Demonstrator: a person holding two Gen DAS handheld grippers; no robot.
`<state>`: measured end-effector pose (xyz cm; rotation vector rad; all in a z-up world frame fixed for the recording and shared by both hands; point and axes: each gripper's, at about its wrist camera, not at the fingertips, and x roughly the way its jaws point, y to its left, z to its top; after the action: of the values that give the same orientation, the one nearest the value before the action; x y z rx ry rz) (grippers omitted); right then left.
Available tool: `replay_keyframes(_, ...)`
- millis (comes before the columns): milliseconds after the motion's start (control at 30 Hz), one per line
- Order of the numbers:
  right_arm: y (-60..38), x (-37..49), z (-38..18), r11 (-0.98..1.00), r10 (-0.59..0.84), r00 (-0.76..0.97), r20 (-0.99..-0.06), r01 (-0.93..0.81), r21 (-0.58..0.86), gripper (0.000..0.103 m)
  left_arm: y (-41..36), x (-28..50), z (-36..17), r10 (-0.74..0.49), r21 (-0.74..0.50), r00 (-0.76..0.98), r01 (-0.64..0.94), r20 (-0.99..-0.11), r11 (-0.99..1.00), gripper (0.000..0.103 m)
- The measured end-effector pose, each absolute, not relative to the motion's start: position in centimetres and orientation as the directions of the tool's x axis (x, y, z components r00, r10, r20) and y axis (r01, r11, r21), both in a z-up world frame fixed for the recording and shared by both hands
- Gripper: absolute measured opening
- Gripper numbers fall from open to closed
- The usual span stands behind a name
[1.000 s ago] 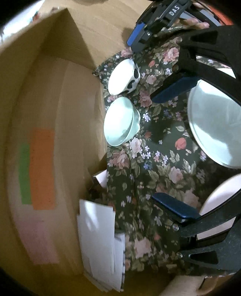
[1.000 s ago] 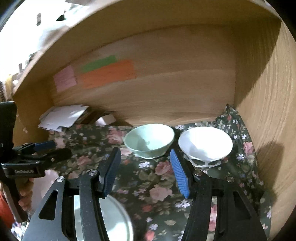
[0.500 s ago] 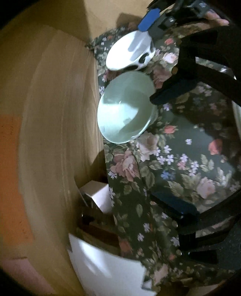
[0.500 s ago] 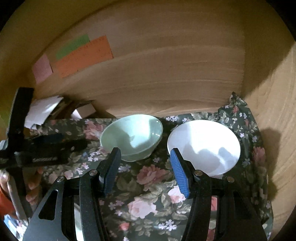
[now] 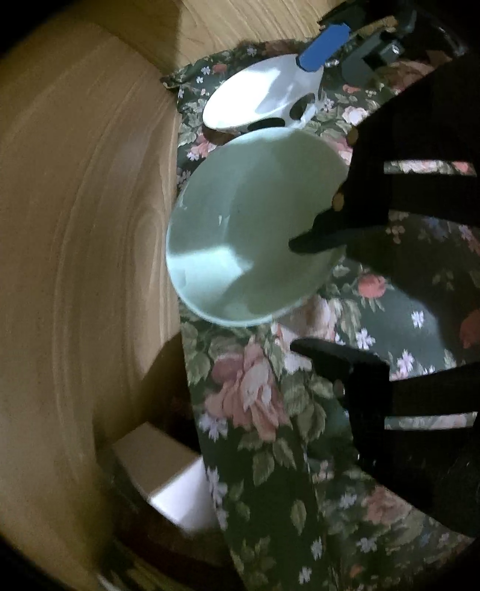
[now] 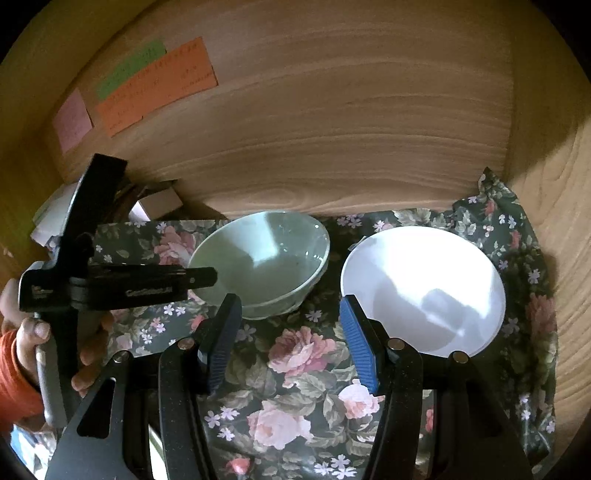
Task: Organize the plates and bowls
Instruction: 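Lift the small mint green bowl with both grippers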
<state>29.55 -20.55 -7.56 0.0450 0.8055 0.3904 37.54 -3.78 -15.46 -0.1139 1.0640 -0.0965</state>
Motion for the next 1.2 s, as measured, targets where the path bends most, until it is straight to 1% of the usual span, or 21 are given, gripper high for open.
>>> replay_keyframes(67, -20.5, 29.6, -7.6, 0.929, 0.353, 0.626, -0.696, -0.321, 0.183, 0.052, -4.2, 37.7, -15.7, -0.156, -0.156, 0.467, 0.038, -0.870, 0.987, 0.030)
replay_keyframes(167, -20.6, 29.8, -7.9, 0.930, 0.354, 0.624, -0.696, -0.317, 0.189, 0.052, -4.9, 37.5, -15.7, -0.125, -0.119, 0.476, 0.044, -0.870, 0.992, 0.028)
replay_keyframes(300, -20.6, 29.9, -8.2, 0.931, 0.352, 0.621, -0.700, -0.310, 0.193, 0.052, -5.2, 37.4, -15.8, -0.116, -0.094, 0.468, 0.071, -0.876, 0.993, 0.021)
replay_keyframes(733, -18.6, 29.9, -8.5, 0.932, 0.336, 0.613, -0.715, -0.327, 0.158, 0.052, -3.5, 32.4, -13.8, -0.148, -0.083, 0.433, 0.164, -0.889, 0.983, 0.016)
replay_keyframes(867, -17.6, 30.0, -9.3, 0.933, 0.324, 0.600, -0.731, -0.330, 0.143, 0.052, -3.1, 30.6, -13.6, -0.148, -0.072, 0.420, 0.192, -0.895, 0.979, 0.016)
replay_keyframes(967, -17.2, 30.3, -10.4, 0.927, 0.337, 0.561, -0.756, -0.337, 0.163, 0.052, -2.8, 29.6, -13.5, -0.158, -0.075, 0.410, 0.212, -0.899, 0.974, 0.016)
replay_keyframes(1033, -17.0, 30.4, -10.9, 0.926, 0.339, 0.543, -0.768, -0.336, 0.171, 0.050, -2.6, 29.0, -13.4, -0.158, -0.067, 0.407, 0.229, -0.899, 0.971, 0.016)
replay_keyframes(1100, -16.6, 30.7, -11.6, 0.922, 0.348, 0.515, -0.783, -0.341, 0.185, 0.041, -2.4, 28.7, -13.4, -0.153, -0.056, 0.413, 0.237, -0.898, 0.970, 0.016)
replay_keyframes(1133, -16.5, 30.8, -11.9, 0.920, 0.352, 0.507, -0.787, -0.342, 0.191, 0.039, -2.4, 28.6, -13.5, -0.146, -0.048, 0.420, 0.235, -0.896, 0.971, 0.016)
replay_keyframes(1200, -16.0, 31.0, -12.4, 0.917, 0.355, 0.485, -0.799, -0.346, 0.197, 0.030, -2.5, 28.7, -13.6, -0.134, -0.034, 0.433, 0.231, -0.891, 0.972, 0.017)
